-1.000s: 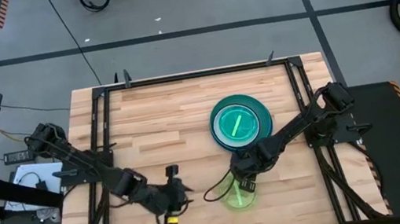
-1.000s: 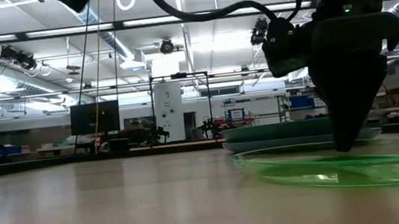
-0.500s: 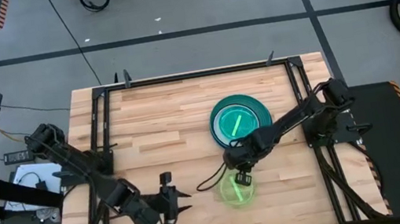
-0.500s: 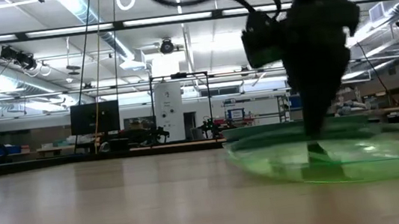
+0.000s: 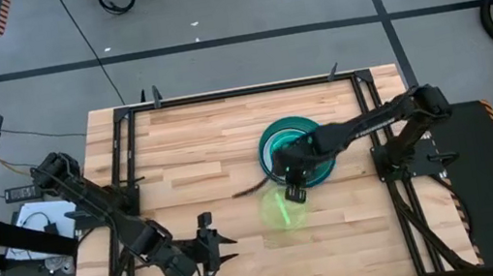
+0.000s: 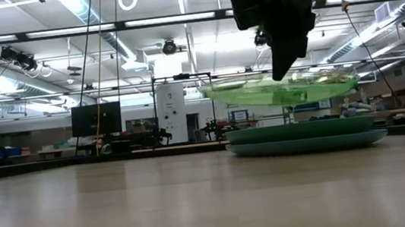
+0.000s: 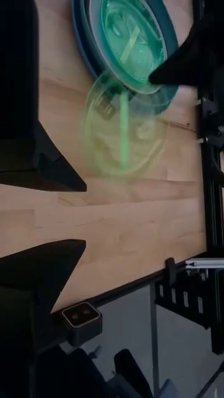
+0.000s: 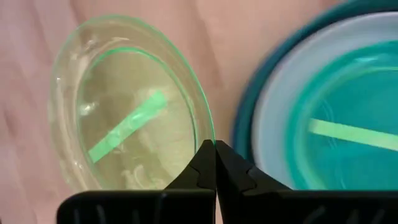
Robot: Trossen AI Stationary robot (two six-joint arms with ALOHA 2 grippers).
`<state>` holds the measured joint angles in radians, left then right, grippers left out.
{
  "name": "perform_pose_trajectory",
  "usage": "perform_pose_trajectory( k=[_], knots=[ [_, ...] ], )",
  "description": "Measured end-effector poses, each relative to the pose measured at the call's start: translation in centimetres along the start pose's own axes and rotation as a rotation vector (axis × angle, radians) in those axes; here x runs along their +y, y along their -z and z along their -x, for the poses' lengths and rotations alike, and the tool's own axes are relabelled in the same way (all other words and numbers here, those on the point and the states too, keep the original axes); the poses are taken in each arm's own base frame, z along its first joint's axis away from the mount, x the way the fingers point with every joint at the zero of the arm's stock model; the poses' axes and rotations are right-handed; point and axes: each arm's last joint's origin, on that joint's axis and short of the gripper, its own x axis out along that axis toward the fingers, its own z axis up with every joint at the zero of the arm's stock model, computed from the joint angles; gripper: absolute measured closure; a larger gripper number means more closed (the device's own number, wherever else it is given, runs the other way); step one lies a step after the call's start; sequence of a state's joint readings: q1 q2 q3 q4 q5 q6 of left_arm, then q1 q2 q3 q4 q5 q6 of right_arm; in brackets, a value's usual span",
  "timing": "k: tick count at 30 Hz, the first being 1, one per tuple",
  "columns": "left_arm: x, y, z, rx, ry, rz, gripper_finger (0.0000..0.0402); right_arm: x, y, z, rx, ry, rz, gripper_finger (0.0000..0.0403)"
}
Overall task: Stack plastic plates
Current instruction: Stack the light green plate on top of the light green plate
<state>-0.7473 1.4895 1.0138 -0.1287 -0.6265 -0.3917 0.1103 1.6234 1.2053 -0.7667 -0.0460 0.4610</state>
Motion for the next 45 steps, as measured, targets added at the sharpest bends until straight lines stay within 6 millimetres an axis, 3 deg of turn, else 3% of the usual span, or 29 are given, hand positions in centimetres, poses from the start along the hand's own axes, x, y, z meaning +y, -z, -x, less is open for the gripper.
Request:
perform_pose_trajectory(
  k=[8,20,28,32,37,45],
  knots=[
    [-0.3,0.1,0.1,-0.002,0.009,0.023,0.026,-5.2,-1.0,3.1,-0.025,0.034,-0.056,0.04],
    [-0.1,0.7,-0.1,-0.006,-0.004,0.046,0.026,-15.1,-1.7,5.0,-0.005,0.062,-0.179,0.04],
    [0.0,1.0,-0.2,-0.015,-0.025,0.014,0.026,-21.4,0.3,5.0,-0.02,0.009,-0.29,0.0398],
    [0.2,0.9,-0.2,-0.046,-0.096,-0.035,0.026,-22.8,1.9,3.9,-0.008,-0.03,-0.335,0.0395],
    [0.6,0.7,-0.3,-0.071,-0.164,-0.08,0.026,-22.9,3.3,1.9,0.002,-0.054,-0.349,0.0393],
    [2.8,-0.5,-1.9,-0.071,-0.201,-0.165,0.026,-21.7,2.9,0.9,-0.024,-0.064,-0.314,0.0349]
  ],
)
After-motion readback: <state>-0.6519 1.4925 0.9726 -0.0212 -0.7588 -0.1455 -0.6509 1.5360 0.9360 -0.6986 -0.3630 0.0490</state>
